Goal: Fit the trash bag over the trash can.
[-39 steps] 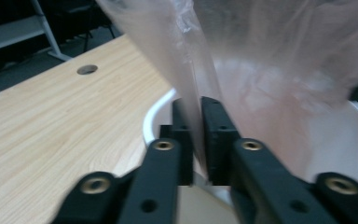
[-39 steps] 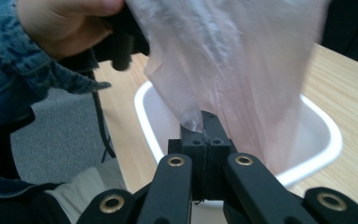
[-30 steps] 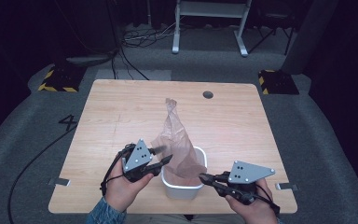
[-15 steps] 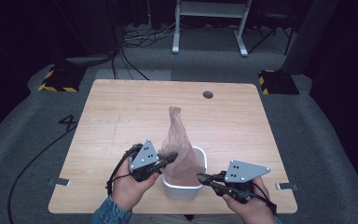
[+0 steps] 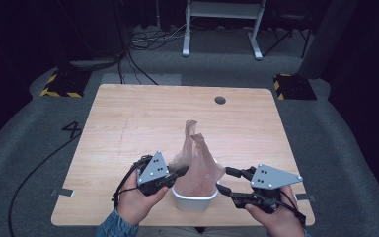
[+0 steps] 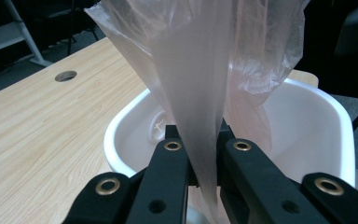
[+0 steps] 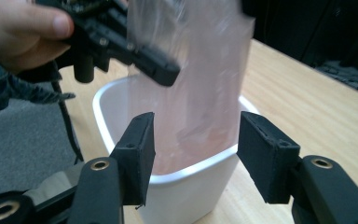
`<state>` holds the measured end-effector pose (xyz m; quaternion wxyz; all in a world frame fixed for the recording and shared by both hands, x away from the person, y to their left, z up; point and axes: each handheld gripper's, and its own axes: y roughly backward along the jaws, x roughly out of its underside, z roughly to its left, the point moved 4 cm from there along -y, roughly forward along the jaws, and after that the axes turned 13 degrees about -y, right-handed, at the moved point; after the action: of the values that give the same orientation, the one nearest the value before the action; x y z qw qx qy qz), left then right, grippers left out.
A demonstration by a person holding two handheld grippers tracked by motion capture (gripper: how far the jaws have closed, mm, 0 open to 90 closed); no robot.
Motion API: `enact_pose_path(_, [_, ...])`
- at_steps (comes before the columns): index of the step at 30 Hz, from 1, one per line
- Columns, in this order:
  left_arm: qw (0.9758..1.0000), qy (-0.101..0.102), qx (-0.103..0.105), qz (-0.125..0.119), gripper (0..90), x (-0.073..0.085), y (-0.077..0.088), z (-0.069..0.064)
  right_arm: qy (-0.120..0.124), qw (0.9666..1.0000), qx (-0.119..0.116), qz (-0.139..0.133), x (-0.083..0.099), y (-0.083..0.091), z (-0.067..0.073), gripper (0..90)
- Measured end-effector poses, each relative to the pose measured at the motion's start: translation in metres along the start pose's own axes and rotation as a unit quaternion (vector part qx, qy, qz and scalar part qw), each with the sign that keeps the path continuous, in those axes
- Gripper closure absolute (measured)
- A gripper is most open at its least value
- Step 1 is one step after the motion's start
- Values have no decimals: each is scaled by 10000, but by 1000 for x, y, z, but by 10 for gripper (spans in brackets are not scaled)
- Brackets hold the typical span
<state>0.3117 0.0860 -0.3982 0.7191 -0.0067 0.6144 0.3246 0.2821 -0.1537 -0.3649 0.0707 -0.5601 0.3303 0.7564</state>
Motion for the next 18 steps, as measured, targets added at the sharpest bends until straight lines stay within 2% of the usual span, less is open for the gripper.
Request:
enact_pose_path(3, [10000,0,-16,-8,897,2,1,0,5,9999,20,-101,-7,7,-3,480])
enact_pose_path(10, [10000,14,-8,-8,893,2,1,-1,4,9992,252,-301,-25,14,-12,499])
enact_pose_path(14, [10000,6,-14,-30,886,1,-1,-1,83,9992,194,-341,-33,9,-7,488])
enact_pose_path(18, [10000,-11,3,-44,883,-1,-2,-2,189,9991,196,-337,-41,-6,0,450])
